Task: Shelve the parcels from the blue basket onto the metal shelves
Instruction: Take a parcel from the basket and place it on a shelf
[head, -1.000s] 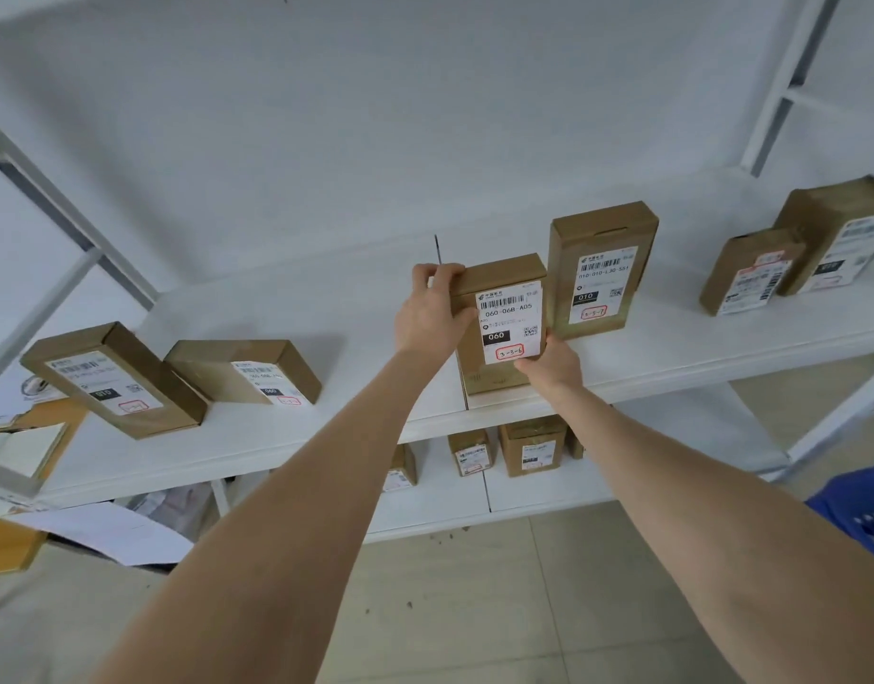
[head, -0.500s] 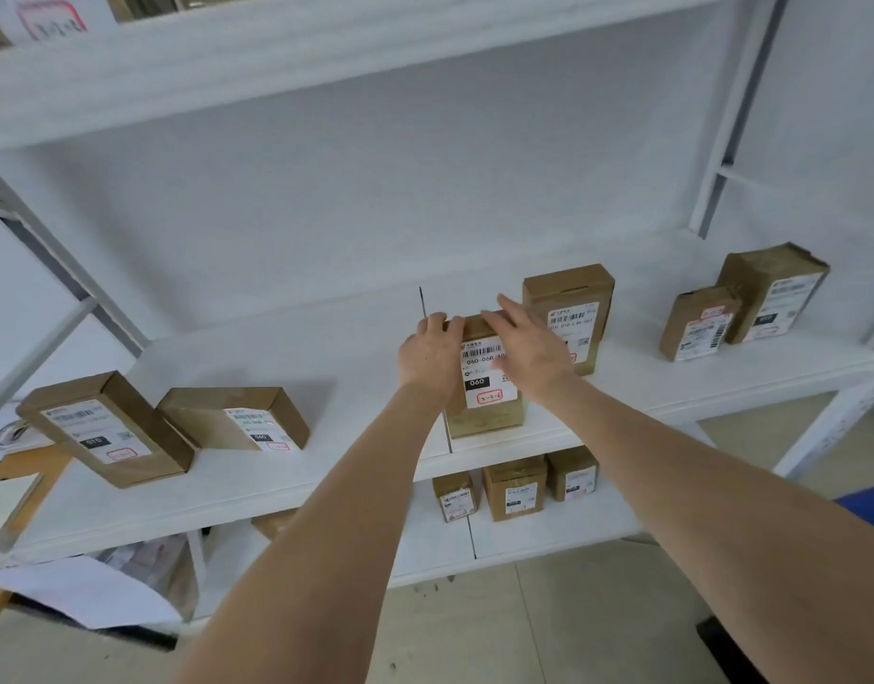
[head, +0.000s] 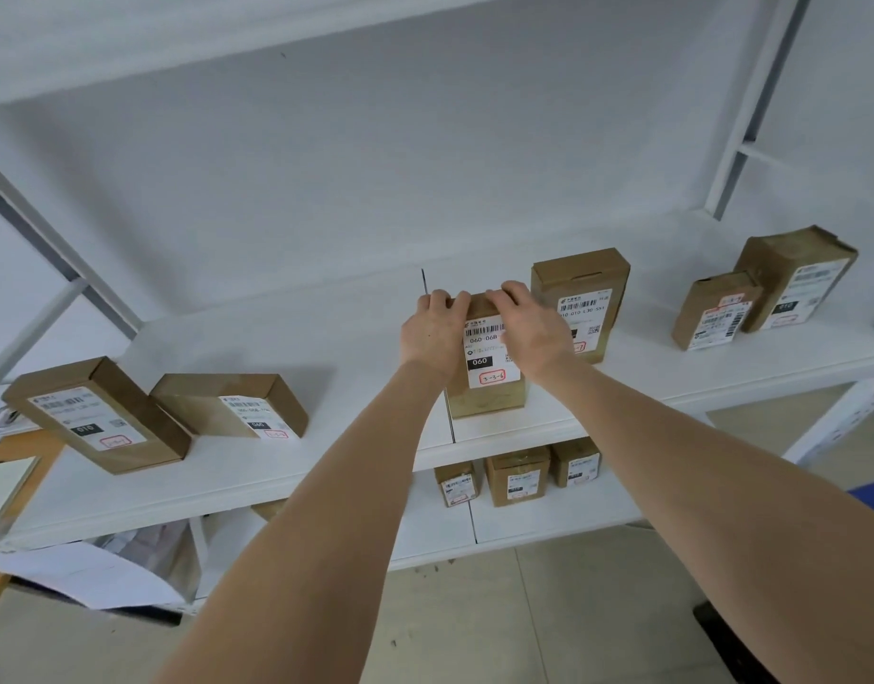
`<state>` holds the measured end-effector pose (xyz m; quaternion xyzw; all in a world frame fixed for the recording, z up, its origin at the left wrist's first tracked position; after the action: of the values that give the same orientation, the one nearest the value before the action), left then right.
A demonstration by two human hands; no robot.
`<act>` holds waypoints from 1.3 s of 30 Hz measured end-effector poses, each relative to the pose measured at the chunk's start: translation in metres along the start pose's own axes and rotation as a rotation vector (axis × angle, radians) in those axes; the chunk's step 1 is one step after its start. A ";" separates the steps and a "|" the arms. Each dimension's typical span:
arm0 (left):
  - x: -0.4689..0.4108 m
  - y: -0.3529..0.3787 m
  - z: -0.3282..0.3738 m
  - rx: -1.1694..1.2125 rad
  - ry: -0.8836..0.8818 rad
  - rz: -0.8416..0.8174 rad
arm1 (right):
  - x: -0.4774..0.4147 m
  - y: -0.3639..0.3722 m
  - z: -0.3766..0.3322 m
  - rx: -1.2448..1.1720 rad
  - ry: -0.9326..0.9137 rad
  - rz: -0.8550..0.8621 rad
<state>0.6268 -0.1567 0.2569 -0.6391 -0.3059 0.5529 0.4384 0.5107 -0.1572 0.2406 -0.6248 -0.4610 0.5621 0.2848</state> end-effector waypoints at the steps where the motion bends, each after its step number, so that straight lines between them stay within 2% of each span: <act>1: -0.002 0.001 -0.001 -0.002 -0.002 -0.001 | -0.002 0.001 0.000 -0.001 0.003 -0.002; 27: -0.019 0.013 -0.011 0.029 -0.024 0.068 | -0.023 0.011 0.002 0.025 0.029 -0.022; 39: -0.016 0.004 -0.004 0.025 -0.045 0.008 | -0.012 -0.008 0.006 0.125 0.049 0.009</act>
<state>0.6272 -0.1731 0.2607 -0.6222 -0.3064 0.5728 0.4368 0.5034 -0.1656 0.2519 -0.6215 -0.4149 0.5758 0.3318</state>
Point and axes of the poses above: each hand's wrist, its own x-axis away from the middle knuckle, its own y-axis out of the palm, z = x × y, the point moved 7 cm from there along -x, towards the middle knuckle, and after that the axes turned 15 degrees about z, right-handed, at the moved point
